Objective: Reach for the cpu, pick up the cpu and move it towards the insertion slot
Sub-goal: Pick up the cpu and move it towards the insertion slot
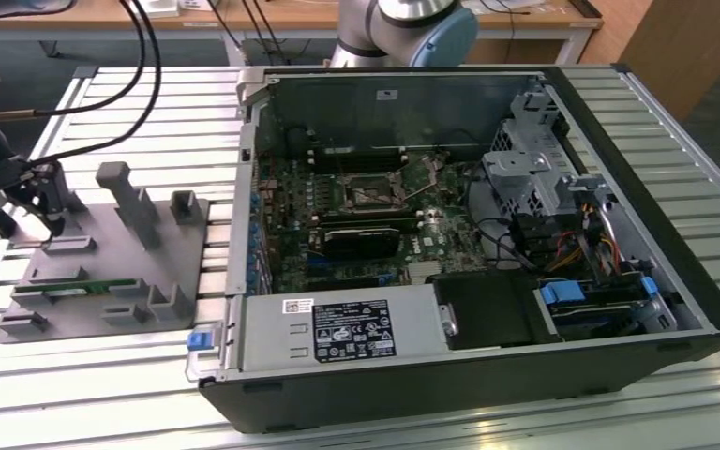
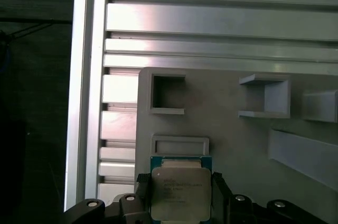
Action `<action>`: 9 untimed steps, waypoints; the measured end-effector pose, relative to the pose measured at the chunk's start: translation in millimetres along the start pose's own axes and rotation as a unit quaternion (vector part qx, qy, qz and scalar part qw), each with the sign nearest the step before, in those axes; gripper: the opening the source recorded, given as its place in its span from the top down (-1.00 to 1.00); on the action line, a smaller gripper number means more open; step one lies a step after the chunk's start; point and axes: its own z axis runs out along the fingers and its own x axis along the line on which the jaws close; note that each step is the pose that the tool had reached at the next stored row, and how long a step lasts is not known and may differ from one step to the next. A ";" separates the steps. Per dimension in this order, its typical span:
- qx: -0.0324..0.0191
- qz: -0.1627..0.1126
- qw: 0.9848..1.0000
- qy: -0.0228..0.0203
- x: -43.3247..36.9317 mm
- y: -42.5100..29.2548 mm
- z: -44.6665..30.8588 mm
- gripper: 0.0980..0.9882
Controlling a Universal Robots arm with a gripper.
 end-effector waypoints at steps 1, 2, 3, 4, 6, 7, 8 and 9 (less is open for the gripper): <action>0.000 0.000 1.000 0.000 0.0 0.0 -0.4 0.00; 0.000 0.000 1.000 0.000 0.0 0.1 -0.9 0.00; 0.000 0.000 1.000 0.000 0.0 0.1 -1.5 0.00; 0.000 0.000 1.000 0.000 0.1 0.1 -2.4 0.00; 0.000 0.000 1.000 0.000 0.0 0.3 -5.3 0.00; 0.000 0.000 1.000 0.000 0.1 0.3 -6.9 0.00; 0.000 0.000 1.000 0.000 0.0 0.4 -9.1 0.00; 0.000 0.000 1.000 0.000 0.0 0.5 -11.4 0.00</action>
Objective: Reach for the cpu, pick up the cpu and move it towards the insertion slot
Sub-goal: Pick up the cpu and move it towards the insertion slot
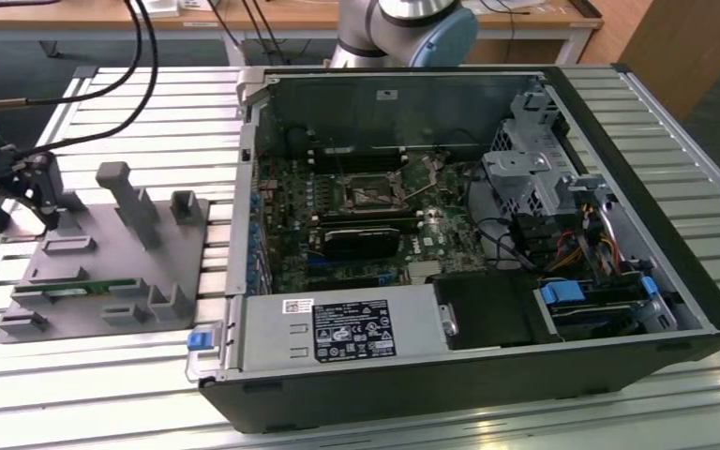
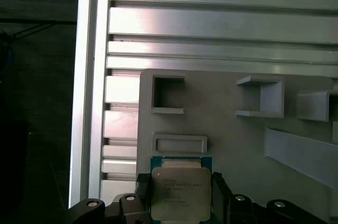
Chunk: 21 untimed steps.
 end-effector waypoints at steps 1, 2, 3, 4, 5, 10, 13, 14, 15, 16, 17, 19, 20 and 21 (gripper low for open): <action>0.000 0.000 1.000 0.000 0.0 0.1 -2.3 0.00; 0.000 0.000 1.000 0.000 0.0 0.2 -4.7 0.00; 0.000 0.000 1.000 0.000 0.0 0.3 -7.0 0.00; 0.000 0.000 1.000 0.000 0.0 0.4 -9.0 0.00; 0.000 0.000 1.000 0.000 0.0 0.5 -10.9 0.00; 0.001 0.000 1.000 0.000 0.1 0.7 -18.5 0.00; 0.002 0.000 1.000 0.000 0.0 0.8 -23.2 0.00; 0.002 0.000 1.000 0.000 0.1 0.9 -25.2 0.00; 0.002 0.000 1.000 0.000 0.1 1.0 -27.4 0.00; 0.002 0.000 1.000 0.000 0.1 1.0 -29.7 0.00; 0.003 0.000 1.000 0.000 0.1 1.1 -32.2 0.00; 0.003 0.000 1.000 0.000 0.1 1.3 -37.4 0.00; 0.003 0.000 1.000 0.000 0.1 1.4 -40.3 0.00; 0.003 0.000 1.000 0.000 0.1 1.5 -43.3 0.00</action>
